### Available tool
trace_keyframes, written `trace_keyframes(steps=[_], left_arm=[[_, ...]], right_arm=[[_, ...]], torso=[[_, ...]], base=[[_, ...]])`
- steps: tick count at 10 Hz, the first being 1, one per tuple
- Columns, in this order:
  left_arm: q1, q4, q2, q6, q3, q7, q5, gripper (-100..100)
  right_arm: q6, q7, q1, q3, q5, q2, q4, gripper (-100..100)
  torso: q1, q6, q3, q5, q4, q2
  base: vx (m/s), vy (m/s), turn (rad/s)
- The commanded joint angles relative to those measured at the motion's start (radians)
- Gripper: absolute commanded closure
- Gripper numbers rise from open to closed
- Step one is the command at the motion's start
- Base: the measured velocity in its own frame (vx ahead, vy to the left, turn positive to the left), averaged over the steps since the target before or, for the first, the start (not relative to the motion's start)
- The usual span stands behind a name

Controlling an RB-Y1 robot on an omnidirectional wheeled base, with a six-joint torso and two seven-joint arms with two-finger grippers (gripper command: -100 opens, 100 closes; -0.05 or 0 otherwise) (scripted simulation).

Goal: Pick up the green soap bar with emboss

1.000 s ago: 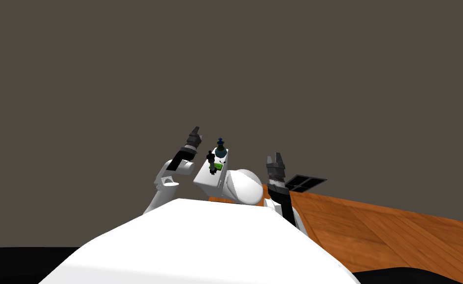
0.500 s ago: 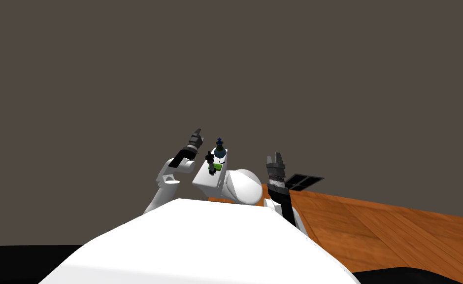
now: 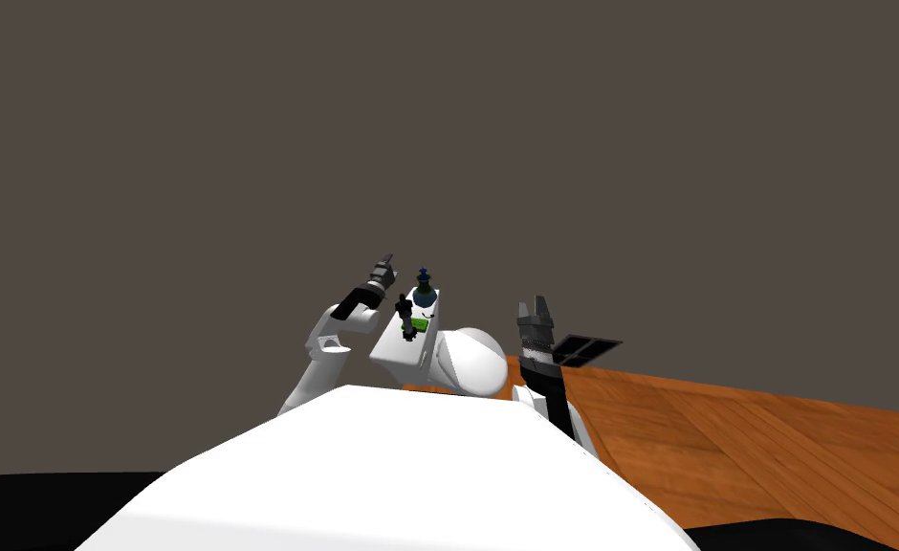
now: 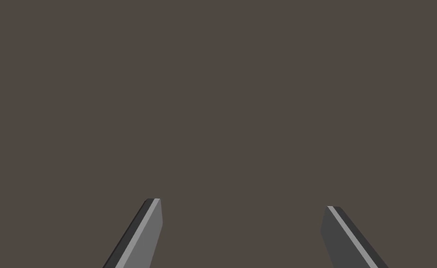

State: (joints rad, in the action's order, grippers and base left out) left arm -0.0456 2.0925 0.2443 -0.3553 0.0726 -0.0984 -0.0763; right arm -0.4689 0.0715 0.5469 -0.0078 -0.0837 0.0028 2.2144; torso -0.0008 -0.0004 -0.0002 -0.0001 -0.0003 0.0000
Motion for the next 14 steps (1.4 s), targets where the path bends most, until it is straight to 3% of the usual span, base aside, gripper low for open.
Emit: trace_keyframes(steps=[1,8,9,12,14], left_arm=[[-0.015,-0.009,0.004,-0.05,0.0,-0.019,-0.011,-100],[-0.062,-0.047,0.02,-0.247,0.002,-0.072,-0.044,-100],[-0.062,-0.047,0.02,-0.251,0.002,-0.072,-0.044,-100],[-0.097,-0.077,0.032,-0.339,0.005,-0.109,-0.067,-100],[-0.097,-0.077,0.032,-0.374,0.005,-0.109,-0.067,-100]], right_arm=[[0.0,0.0,0.0,0.0,0.0,0.0,0.0,0],[0.0,0.0,0.0,0.0,0.0,0.0,0.0,0],[0.0,0.0,0.0,0.0,0.0,0.0,0.0,0],[0.0,0.0,0.0,0.0,0.0,0.0,0.0,0],[0.0,0.0,0.0,0.0,0.0,0.0,0.0,0]], torso=[[0.0,0.0,0.0,0.0,0.0,0.0],[0.001,0.0,0.001,0.0,0.0,0.001],[0.001,0.0,0.001,0.0,0.0,0.001],[0.001,0.0,0.001,0.0,0.0,0.001],[0.001,0.0,0.001,0.0,0.0,0.001]], base=[[0.002,-0.015,-0.053],[-0.007,0.0,-0.035],[0.0,0.0,0.0],[-0.012,0.002,-0.04],[-0.011,0.0,-0.01]])
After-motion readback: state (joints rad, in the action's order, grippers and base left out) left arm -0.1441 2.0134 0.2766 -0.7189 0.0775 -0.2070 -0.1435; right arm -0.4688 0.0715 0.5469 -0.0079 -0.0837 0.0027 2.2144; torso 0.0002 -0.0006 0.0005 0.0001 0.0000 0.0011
